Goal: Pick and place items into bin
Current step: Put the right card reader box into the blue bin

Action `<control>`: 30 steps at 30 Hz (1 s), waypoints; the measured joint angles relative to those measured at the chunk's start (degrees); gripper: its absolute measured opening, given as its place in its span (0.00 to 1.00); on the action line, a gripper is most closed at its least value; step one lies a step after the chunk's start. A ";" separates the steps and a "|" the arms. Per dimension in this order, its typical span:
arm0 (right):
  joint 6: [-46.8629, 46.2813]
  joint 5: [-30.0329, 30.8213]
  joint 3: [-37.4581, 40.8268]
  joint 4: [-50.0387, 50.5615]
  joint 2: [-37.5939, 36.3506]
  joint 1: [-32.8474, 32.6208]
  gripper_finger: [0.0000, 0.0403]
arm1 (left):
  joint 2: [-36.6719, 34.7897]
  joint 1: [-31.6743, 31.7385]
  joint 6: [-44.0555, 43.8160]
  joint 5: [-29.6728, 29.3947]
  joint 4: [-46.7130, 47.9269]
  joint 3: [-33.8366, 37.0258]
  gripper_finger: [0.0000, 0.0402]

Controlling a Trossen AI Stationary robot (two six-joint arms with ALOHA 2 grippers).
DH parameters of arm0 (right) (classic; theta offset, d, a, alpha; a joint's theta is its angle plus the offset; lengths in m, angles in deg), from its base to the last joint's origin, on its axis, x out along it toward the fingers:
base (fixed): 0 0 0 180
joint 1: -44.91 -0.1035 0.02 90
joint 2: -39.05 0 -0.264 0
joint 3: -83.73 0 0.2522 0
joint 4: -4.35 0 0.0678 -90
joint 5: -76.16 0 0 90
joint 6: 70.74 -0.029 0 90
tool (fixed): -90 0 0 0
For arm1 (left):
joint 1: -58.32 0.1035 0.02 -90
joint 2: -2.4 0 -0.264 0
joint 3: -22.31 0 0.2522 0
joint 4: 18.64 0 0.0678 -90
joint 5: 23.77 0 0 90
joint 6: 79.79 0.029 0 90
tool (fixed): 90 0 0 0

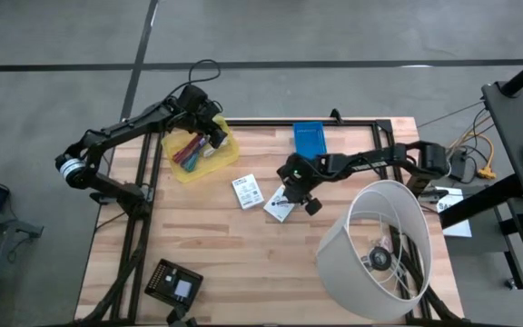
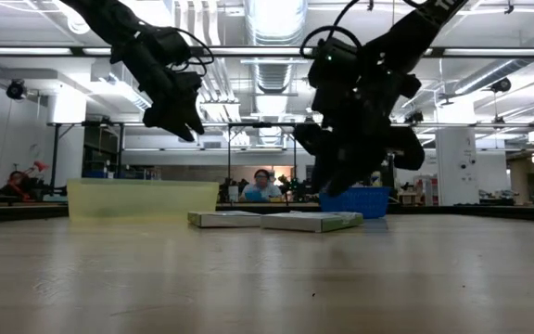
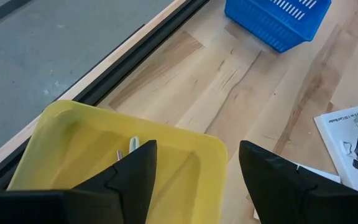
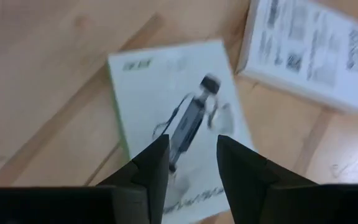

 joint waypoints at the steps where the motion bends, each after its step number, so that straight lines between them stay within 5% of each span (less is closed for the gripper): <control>1: 0.03 -0.07 -0.45 -0.12 0.11 0.00 0.30 | 0.00 0.00 0.00 0.00 0.02 0.00 0.53; 12: -4.30 -0.19 -5.27 -7.36 5.81 0.03 0.27 | 0.00 0.02 0.01 0.00 -0.02 0.00 0.53; 22: 0.12 2.97 -13.05 3.79 11.47 -0.11 0.27 | 0.00 0.07 0.05 0.00 0.21 0.13 0.53; 30: 3.17 4.40 -16.91 10.90 14.00 0.00 0.36 | 0.00 0.04 0.18 0.00 0.50 0.24 0.53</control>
